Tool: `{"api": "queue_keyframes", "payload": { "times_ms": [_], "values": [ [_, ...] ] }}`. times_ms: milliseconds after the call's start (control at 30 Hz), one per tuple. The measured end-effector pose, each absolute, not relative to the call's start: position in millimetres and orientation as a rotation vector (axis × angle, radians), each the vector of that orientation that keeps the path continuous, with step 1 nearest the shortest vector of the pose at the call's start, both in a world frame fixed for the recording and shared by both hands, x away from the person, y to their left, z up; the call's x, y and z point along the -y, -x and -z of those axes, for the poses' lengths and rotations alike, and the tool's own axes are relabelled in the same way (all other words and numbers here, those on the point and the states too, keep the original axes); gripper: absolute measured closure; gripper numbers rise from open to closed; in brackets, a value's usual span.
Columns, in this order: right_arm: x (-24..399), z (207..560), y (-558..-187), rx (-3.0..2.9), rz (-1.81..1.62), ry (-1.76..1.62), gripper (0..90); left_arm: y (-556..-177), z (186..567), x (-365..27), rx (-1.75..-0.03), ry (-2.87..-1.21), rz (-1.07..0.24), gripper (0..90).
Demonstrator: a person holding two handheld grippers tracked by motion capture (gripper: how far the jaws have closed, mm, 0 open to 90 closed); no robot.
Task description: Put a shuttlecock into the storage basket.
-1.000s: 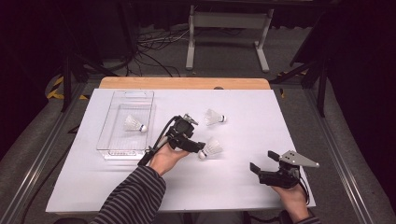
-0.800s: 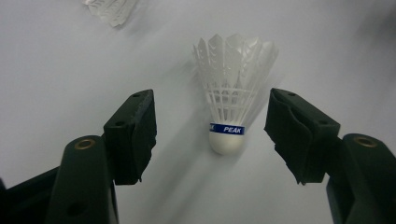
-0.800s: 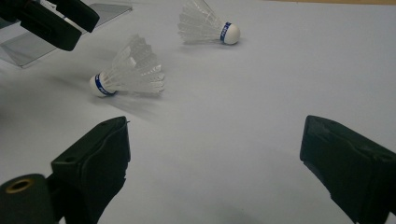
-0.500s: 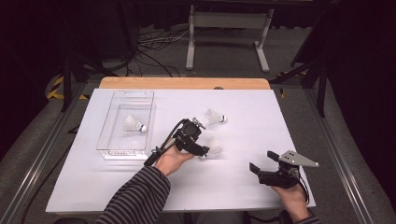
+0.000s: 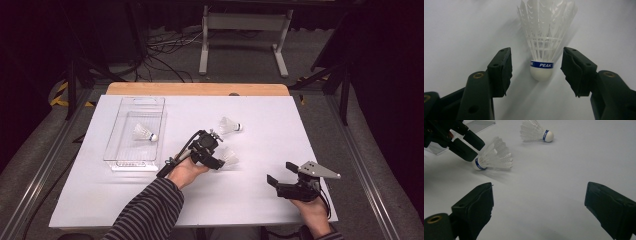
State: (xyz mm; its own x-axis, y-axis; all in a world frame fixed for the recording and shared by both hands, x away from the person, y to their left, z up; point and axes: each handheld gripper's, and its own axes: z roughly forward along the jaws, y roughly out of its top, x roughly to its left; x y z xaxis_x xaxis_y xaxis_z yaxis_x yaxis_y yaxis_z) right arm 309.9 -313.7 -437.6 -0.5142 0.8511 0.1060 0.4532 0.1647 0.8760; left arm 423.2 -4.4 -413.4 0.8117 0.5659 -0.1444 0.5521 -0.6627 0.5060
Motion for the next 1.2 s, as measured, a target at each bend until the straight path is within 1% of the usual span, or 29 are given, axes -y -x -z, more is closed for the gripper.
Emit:
{"api": "queue_keyframes", "payload": {
  "times_ms": [667, 1033, 1200],
  "values": [
    [314, 438, -310, -2.037, -1.3, -1.24, 9.4, -425, 423, 12, -0.83, -2.499, -0.002, 54.7],
    [314, 438, -310, -2.036, -1.302, -1.24, 9.4, -425, 427, 14, -0.832, -2.517, 0.021, 64.1],
    [313, 438, -310, -2.037, -1.296, -1.239, 9.4, -425, 427, 15, -0.827, -2.521, 0.014, 64.7]
  ]
}}
